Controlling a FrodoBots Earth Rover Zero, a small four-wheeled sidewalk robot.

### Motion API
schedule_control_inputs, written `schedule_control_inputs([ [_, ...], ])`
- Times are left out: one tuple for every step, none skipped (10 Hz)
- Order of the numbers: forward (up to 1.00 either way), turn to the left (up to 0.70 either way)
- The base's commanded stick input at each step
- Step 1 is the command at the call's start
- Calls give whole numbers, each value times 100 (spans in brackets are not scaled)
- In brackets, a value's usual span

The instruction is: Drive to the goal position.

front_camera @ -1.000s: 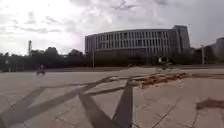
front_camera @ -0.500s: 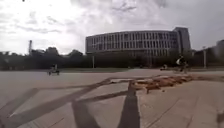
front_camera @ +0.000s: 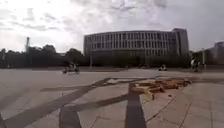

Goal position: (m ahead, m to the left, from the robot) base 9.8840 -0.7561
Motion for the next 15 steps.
schedule_control_inputs([
  [70, -1],
  [70, -3],
  [70, -16],
  [70, -18],
  [70, -3],
  [70, -1],
  [70, -1],
  [70, -1],
  [70, -1],
  [70, 2],
  [70, 21],
  [70, 16],
  [70, 4],
  [70, -1],
  [70, -1],
])
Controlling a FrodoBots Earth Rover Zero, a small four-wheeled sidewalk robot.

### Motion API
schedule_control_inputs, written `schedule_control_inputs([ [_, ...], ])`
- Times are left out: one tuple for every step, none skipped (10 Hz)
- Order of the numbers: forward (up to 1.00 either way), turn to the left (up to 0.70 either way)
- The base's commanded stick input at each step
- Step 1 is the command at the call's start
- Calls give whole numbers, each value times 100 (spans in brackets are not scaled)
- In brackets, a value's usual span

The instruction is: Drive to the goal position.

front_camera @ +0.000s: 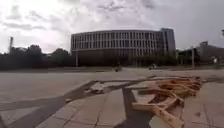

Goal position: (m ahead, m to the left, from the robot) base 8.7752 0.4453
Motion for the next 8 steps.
schedule_control_inputs([
  [70, -1],
  [70, -1],
  [70, -1],
  [70, -1],
  [70, -1],
  [70, -1],
  [70, -2],
  [70, -3],
])
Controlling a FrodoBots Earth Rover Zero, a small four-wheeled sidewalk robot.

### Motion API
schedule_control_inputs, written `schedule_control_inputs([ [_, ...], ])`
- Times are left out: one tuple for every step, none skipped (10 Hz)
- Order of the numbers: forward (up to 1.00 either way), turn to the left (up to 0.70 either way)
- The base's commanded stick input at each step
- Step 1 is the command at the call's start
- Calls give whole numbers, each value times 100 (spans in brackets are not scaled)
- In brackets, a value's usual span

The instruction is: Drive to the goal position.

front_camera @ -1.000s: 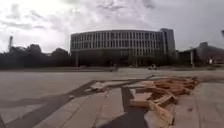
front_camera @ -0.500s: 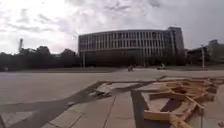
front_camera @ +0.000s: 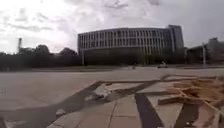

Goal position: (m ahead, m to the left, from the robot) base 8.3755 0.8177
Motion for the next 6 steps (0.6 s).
schedule_control_inputs([
  [70, -32],
  [70, -31],
  [70, -31],
  [70, -31],
  [70, -32],
  [70, -31],
])
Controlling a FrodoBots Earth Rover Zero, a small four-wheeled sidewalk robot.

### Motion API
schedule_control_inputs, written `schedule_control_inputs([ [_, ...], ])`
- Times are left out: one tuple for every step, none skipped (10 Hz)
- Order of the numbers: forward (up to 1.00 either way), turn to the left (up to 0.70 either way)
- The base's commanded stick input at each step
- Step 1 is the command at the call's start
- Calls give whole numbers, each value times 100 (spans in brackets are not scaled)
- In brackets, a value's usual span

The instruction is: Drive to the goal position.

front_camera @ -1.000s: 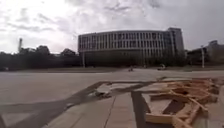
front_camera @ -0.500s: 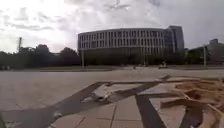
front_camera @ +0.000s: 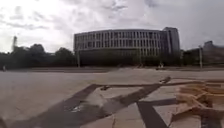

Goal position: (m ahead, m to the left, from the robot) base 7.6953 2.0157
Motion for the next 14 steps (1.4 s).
schedule_control_inputs([
  [70, -31],
  [70, -32],
  [70, -32],
  [70, -26],
  [70, -7],
  [70, -1],
  [70, -1],
  [70, -1],
  [70, -1],
  [70, -1],
  [70, -1],
  [70, -1],
  [70, -1],
  [70, -1],
])
